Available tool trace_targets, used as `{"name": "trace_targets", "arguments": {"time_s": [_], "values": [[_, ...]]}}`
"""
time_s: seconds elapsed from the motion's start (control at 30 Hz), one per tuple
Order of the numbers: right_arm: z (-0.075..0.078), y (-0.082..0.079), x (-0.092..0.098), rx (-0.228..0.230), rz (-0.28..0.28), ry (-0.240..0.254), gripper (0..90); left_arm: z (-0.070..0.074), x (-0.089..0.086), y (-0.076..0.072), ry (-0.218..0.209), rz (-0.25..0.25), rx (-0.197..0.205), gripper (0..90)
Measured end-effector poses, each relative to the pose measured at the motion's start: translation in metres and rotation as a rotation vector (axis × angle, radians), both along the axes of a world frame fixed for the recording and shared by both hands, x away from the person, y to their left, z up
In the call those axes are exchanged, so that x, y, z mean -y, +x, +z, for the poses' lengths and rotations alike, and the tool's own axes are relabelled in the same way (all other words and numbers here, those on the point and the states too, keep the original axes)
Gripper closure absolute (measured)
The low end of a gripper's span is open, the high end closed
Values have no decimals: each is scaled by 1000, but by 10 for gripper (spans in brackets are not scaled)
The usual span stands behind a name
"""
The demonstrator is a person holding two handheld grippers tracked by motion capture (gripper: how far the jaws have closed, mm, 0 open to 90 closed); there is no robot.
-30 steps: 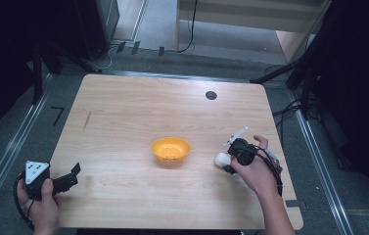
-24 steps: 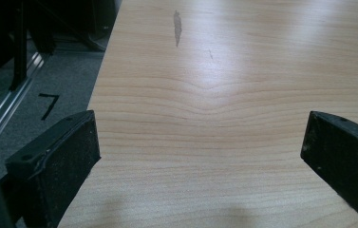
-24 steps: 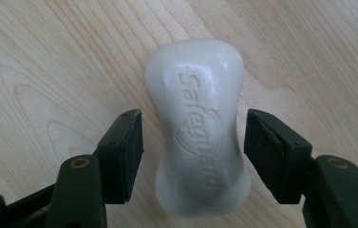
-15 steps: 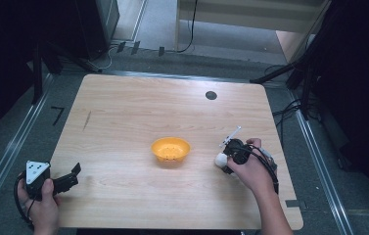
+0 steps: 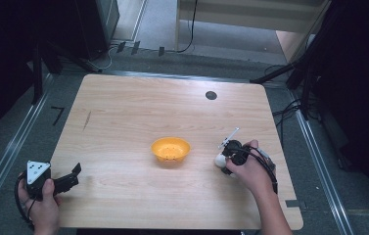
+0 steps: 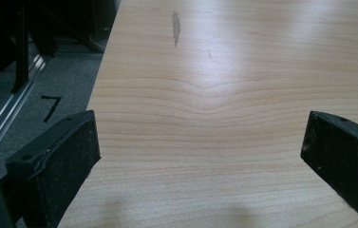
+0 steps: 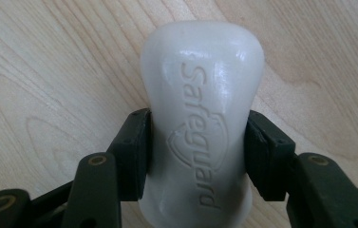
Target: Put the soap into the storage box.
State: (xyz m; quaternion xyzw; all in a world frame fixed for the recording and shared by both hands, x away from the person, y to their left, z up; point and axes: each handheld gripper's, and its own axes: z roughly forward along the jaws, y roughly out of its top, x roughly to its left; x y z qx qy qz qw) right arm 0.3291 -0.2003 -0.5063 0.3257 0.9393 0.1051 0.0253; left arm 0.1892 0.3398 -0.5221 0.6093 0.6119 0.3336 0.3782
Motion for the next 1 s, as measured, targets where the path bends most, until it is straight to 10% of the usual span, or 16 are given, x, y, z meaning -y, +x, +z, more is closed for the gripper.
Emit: {"name": "trace_targets", "arguments": {"time_s": [1.0], "values": [[0,0,-2,6,60,8,502,0,0,0,-3,-4,3,0]]}}
